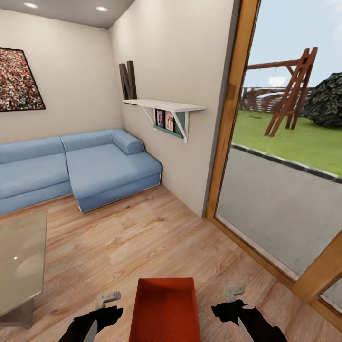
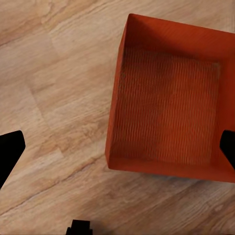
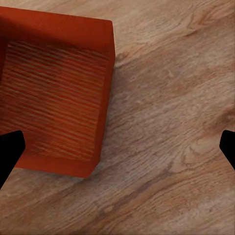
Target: Move the two storage containers from the living room to the garage. In the garage, place one container on the floor and stack the other container on top of it (either order is fine).
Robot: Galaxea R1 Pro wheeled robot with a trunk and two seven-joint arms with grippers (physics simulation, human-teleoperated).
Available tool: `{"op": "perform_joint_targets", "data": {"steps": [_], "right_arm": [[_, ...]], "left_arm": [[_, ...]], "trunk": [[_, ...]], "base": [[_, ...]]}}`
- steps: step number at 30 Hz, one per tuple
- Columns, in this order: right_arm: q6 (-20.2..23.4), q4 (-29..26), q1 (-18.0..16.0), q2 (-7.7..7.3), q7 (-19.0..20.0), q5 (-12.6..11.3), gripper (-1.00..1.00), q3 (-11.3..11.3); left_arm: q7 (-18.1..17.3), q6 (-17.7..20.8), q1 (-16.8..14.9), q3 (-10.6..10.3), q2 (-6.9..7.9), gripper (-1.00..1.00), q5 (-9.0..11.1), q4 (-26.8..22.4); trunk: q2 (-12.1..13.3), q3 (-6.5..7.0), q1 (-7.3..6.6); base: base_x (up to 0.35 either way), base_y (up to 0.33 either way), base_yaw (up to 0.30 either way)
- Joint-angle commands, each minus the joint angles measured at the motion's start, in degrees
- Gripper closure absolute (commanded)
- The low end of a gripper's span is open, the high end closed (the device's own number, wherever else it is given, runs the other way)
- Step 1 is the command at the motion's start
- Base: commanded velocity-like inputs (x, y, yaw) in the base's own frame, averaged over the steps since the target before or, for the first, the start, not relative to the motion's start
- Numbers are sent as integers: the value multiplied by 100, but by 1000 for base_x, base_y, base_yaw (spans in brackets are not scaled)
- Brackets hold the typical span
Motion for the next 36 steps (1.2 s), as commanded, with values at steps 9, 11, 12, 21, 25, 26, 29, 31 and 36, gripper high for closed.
{"op": "perform_joint_targets", "data": {"steps": [9, 11, 12, 21, 25, 26, 29, 31, 36], "right_arm": [[28, -13, -1, 4, 47, 58, -100, -43], [30, -13, -1, 4, 47, 58, -100, -43], [28, -13, -1, 4, 47, 58, -100, -43], [27, -13, -1, 3, 46, 58, -100, -43], [26, -13, -1, 4, 47, 58, -100, -43], [28, -13, -1, 4, 46, 58, -100, -43], [27, -13, -1, 4, 47, 58, -100, -43], [26, -13, -1, 3, 47, 58, -100, -43], [25, -13, -1, 4, 47, 58, -100, -43]], "left_arm": [[3, 29, 1, 11, -6, -100, 51, -8], [3, 30, -1, 11, -7, -100, 51, -8], [3, 30, 0, 11, -7, -100, 51, -8], [3, 35, 1, 11, -4, -100, 51, -9], [3, 36, 1, 11, -4, -100, 51, -8], [3, 36, 2, 11, -3, -100, 51, -8], [3, 36, 1, 11, -1, -100, 51, -9], [3, 36, 2, 11, -3, -100, 46, -9], [5, 36, -1, 11, -5, -100, 43, -8]], "trunk": [[-366, -239, 198], [-447, -291, 242], [-487, -317, 264], [-848, -558, 462], [-1008, -666, 550], [-1048, -693, 572], [-1168, -774, 638], [-1249, -828, 682], [-1449, -964, 791]], "base": [[0, 0, 0], [0, 0, 0], [0, 0, 0], [0, 0, 0], [0, 0, 0], [0, 0, 0], [0, 0, 0], [0, 0, 0], [0, 0, 0]]}}
